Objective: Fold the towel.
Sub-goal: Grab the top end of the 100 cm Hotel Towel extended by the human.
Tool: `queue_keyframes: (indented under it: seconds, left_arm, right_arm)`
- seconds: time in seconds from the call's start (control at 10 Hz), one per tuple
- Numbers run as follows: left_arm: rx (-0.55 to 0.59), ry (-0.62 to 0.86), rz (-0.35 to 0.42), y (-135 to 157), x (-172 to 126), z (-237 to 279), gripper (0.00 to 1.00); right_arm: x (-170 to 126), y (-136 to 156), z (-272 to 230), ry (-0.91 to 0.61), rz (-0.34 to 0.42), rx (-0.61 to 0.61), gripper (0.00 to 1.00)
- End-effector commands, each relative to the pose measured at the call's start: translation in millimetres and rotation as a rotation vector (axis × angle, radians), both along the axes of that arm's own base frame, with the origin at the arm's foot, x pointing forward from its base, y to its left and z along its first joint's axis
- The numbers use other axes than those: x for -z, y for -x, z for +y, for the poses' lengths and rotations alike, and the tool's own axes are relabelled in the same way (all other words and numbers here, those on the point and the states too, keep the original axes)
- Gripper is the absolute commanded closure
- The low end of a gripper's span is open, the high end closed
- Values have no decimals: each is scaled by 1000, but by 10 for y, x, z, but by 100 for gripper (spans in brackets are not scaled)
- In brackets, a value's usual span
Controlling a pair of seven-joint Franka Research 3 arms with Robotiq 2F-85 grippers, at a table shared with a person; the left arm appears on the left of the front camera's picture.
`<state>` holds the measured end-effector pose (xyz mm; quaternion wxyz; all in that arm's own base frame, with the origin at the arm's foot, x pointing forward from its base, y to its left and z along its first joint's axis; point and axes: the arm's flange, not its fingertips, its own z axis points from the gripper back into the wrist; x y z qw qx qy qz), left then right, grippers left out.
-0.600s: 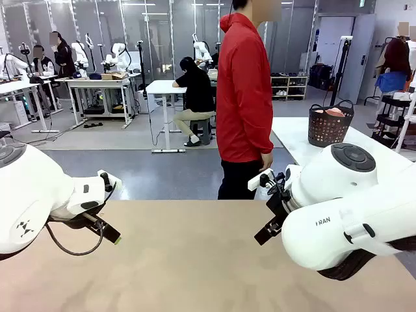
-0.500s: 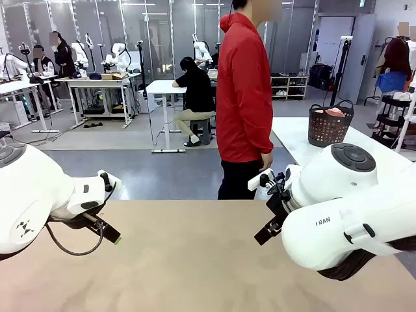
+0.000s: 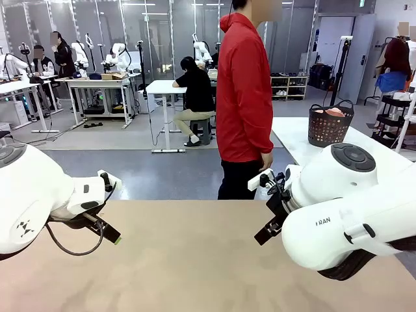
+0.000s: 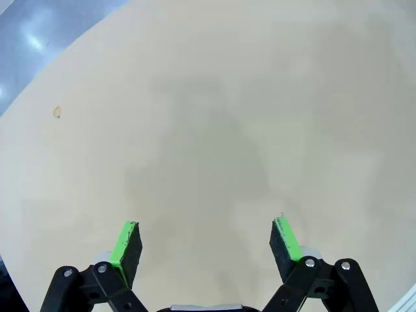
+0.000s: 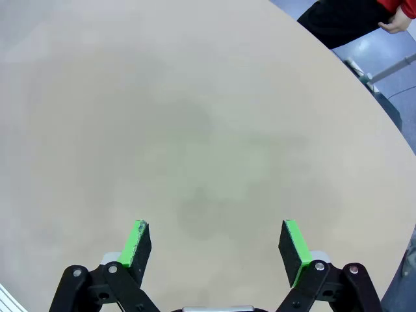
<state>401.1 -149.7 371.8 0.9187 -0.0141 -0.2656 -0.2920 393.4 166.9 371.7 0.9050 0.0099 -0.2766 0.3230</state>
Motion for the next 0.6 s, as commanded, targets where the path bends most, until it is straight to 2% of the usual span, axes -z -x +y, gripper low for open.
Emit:
queue_keyframes:
  seconds: [0.0,0.2,0.3,0.5]
  left_arm:
    - [0,0,0,-1,0,1,0]
    - [0,0,0,0,0,0,0]
    - [-17,14,-10,-82,-271,5,0]
    - [-18,167,114,-77,-976,242,0]
  right_arm:
    - [0,0,-1,-1,1,2,0]
    - [0,0,0,0,0,0,0]
    - [-301,-16,-40,-89,40,-18,0]
    - [-970,-61,-273,-192,64,-39,0]
